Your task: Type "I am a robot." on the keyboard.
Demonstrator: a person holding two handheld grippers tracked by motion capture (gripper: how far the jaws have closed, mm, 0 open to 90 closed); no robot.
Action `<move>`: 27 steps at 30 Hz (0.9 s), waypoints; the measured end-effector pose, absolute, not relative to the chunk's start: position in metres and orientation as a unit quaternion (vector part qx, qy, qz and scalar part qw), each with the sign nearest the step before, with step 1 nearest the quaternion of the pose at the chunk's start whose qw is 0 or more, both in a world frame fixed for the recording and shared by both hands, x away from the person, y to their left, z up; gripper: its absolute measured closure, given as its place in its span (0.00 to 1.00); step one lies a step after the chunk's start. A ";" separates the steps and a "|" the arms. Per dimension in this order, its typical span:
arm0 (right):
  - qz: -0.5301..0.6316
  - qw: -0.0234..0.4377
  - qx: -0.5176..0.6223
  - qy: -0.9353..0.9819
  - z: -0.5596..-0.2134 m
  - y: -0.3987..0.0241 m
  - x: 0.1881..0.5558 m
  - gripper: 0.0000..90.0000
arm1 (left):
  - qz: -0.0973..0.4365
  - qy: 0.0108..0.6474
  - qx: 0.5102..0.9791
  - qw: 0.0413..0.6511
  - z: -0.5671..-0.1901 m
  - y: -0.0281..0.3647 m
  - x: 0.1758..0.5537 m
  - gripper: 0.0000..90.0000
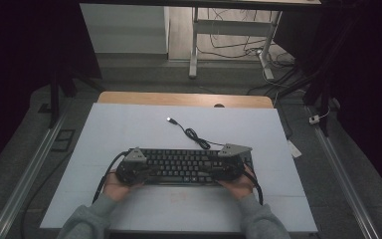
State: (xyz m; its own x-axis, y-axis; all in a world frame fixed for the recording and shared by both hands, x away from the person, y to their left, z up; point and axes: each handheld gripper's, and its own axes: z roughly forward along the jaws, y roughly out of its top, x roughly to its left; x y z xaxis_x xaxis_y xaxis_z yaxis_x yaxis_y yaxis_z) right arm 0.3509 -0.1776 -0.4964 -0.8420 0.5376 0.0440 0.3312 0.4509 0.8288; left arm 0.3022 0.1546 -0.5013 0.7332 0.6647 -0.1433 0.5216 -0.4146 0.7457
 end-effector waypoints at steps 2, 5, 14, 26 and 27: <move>0.456 0.113 0.257 0.844 -0.497 -0.177 0.351 0.51 | 0.088 0.358 0.833 0.413 -0.499 0.158 0.302 0.97; 0.456 0.113 0.257 0.844 -0.497 -0.177 0.351 0.50 | 0.091 0.363 0.827 0.420 -0.496 0.165 0.301 0.95; 0.458 0.114 0.257 0.843 -0.497 -0.178 0.351 0.50 | 0.093 0.384 0.807 0.438 -0.493 0.181 0.303 0.71; 0.466 0.121 0.255 0.839 -0.496 -0.178 0.351 0.50 | 0.107 0.395 0.799 0.441 -0.491 0.188 0.304 0.56; 0.466 0.121 0.255 0.839 -0.496 -0.179 0.351 0.50 | 0.108 0.397 0.798 0.441 -0.490 0.189 0.303 0.55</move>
State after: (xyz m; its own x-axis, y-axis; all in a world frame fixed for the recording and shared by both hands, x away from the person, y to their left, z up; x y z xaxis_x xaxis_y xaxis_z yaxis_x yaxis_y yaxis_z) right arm 0.3508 -0.1787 -0.4957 -0.8404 0.5409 0.0348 0.3154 0.4359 0.8429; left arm 0.3035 0.1889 -0.4902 0.6615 0.7285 -0.1782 0.5381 -0.2956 0.7894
